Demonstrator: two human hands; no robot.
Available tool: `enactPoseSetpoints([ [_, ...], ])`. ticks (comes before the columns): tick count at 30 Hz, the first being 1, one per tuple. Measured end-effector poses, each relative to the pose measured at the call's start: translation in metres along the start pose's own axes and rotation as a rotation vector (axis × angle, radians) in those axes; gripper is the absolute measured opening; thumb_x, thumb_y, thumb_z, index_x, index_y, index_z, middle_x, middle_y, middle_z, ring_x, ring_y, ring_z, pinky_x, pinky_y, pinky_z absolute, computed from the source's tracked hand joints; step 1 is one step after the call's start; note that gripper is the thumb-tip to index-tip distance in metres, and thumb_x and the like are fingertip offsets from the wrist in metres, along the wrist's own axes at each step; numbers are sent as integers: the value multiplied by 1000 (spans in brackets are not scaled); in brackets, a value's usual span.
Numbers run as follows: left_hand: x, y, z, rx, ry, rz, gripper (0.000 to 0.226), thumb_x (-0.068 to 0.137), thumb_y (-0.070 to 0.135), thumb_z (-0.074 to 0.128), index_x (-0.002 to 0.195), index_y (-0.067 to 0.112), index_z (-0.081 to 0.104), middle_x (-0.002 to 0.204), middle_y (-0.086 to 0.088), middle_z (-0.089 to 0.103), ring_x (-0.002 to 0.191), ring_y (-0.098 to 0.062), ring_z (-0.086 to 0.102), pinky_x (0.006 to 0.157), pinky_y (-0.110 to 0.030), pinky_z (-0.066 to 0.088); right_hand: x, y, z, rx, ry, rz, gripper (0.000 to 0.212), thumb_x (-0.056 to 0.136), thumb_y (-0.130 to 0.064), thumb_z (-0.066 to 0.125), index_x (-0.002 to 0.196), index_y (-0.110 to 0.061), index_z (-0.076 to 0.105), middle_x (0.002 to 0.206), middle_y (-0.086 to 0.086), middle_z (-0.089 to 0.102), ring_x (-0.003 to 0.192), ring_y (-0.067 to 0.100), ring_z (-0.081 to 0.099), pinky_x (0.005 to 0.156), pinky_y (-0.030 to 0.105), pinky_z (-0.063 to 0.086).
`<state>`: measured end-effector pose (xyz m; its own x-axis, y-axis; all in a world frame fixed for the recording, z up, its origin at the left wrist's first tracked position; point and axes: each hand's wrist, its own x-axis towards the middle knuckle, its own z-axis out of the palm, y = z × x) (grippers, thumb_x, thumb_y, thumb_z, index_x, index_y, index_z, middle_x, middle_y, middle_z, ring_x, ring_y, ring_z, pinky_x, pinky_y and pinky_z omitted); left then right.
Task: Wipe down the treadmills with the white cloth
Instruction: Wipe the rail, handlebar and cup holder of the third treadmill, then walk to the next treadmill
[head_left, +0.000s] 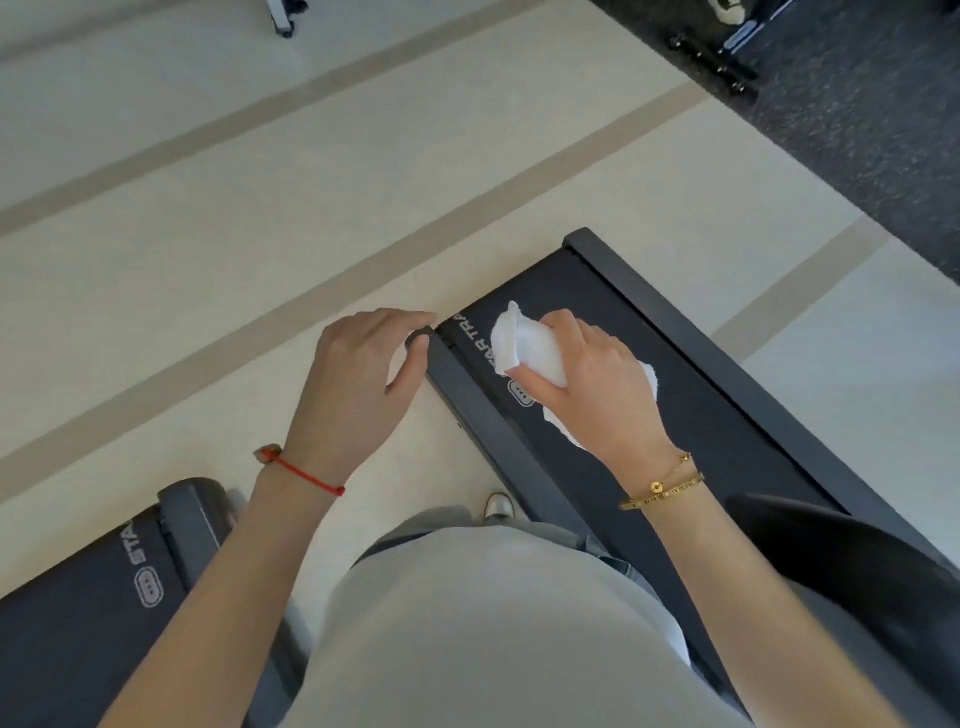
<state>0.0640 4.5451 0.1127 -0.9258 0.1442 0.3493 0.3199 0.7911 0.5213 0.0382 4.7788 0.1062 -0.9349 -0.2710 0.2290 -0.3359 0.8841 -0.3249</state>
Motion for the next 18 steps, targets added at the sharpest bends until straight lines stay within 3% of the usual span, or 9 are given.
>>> enactPoseSetpoints([
  [6,-2,-14,-2,20,43,-161,27,101,20,50,121,13,68,113,0,71,101,-23,66,91,-49,50,27,-7,13,119,-56,-17,44,89,-54,61,102,-13,57,79,-1,59,68,20,54,62,33,45],
  [18,59,-114,-27,75,78,-315,28,99,21,50,119,14,69,113,1,71,103,-23,66,94,-47,49,162,-42,64,176,-112,-36,47,87,-53,64,106,-12,56,82,3,60,73,24,56,64,36,47],
])
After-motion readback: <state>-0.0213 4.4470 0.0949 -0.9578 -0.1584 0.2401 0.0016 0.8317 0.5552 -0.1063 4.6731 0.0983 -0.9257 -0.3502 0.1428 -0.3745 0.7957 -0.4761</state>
